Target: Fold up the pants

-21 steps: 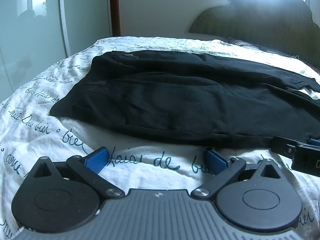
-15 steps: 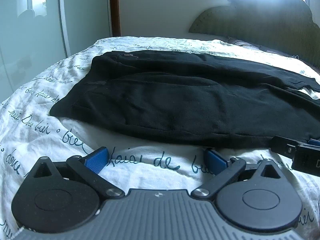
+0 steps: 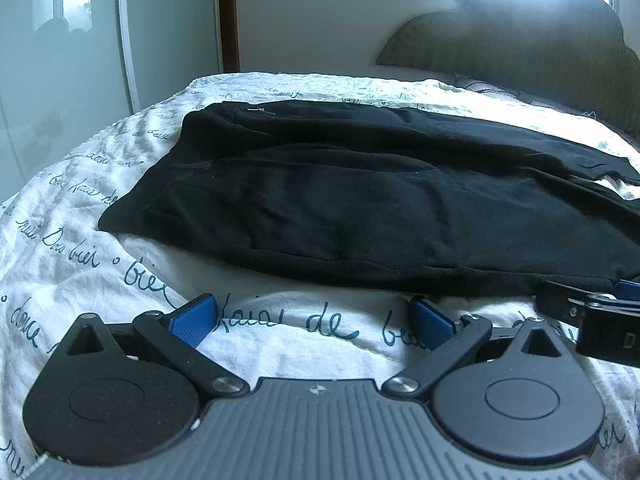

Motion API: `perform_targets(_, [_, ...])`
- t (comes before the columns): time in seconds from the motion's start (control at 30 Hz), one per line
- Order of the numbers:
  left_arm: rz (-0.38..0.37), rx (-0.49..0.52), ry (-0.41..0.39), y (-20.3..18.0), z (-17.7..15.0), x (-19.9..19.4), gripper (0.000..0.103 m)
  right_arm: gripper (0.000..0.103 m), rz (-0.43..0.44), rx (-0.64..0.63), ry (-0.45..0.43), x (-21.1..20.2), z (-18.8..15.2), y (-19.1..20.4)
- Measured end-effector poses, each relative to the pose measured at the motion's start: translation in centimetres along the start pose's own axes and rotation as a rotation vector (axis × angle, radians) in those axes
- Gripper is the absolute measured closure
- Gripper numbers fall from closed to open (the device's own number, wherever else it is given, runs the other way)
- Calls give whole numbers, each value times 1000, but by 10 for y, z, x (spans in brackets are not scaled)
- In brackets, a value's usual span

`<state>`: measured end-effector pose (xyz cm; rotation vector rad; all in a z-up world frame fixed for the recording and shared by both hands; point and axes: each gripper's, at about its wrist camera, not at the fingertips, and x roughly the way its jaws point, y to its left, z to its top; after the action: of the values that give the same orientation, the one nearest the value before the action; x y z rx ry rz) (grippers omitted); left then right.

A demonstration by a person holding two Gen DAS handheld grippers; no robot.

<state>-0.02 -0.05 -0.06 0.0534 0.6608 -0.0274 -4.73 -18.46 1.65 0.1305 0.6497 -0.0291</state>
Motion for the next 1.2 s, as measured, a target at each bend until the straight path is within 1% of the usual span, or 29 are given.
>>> perform_targets(0.07, [-9,-5,-5,2,-1,-2,0,0,23,14,0,-4,1,-7])
perform_targets(0.17, [-23,-18,-11,5,-1,-6,1,0,101,21,8,-11,4,-10])
perform_targets(0.27, [-47,-14,-24,7,1,-12,1,0,177,-51,1,-20,15,-5])
perform_targets(0.3, [-63,-15,-36,9,1,-15,1,0,199,-83,-16,-23,21,-2])
perform_targets(0.33, [-72,-4,-39,10,2,-18,2,0,224,-116,-40,-27,27,0])
perform_targets(0.43, [-74,39,-31,16,9,-21,2,0,262,-263,-178,-35,54,11])
perform_targets(0.5, [-69,58,-51,23,16,-25,2,0,252,-410,-317,-34,75,21])
perform_targets(0.53, [-72,61,-53,26,19,-25,2,0,251,-484,-367,-29,85,27])
perform_targets(0.57, [-65,73,-48,31,25,-25,2,0,257,-561,-393,-21,97,34])
perform_targets(0.6, [-61,76,-46,37,31,-25,1,0,269,-620,-356,-5,114,42])
perform_targets(0.63, [-53,72,-39,43,38,-24,1,0,283,-650,-300,14,131,49])
perform_targets(0.67, [-48,63,-37,49,43,-23,1,0,322,-657,-232,36,150,54])
perform_targets(0.7, [-43,53,-17,58,52,-20,1,1,366,-642,-170,57,165,53])
perform_targets(0.77, [-15,52,-17,72,68,-16,1,1,457,-595,-113,94,188,48])
perform_targets(0.8, [-1,49,-21,78,75,-14,1,1,476,-597,-77,114,200,53])
perform_targets(0.87, [38,51,-27,88,89,-8,1,1,483,-610,-40,147,216,57])
perform_targets(0.9, [52,52,-26,92,95,-4,1,3,496,-617,-13,165,223,62])
perform_targets(0.93, [63,55,-23,95,101,1,1,11,513,-611,19,182,230,67])
perform_targets(1.0, [68,37,-8,103,113,13,1,22,544,-596,72,213,238,76])
perform_targets(1.03, [70,26,1,106,120,19,1,26,551,-597,96,228,241,80])
perform_targets(1.1, [66,7,14,109,130,31,1,29,543,-614,133,255,245,90])
perform_targets(1.13, [63,-4,27,111,136,39,1,29,562,-611,172,277,249,95])
perform_targets(1.17, [55,-19,35,113,145,46,1,29,562,-611,172,277,249,95])
perform_targets(1.2, [39,-40,36,116,151,52,1,29,577,-606,186,287,250,97])
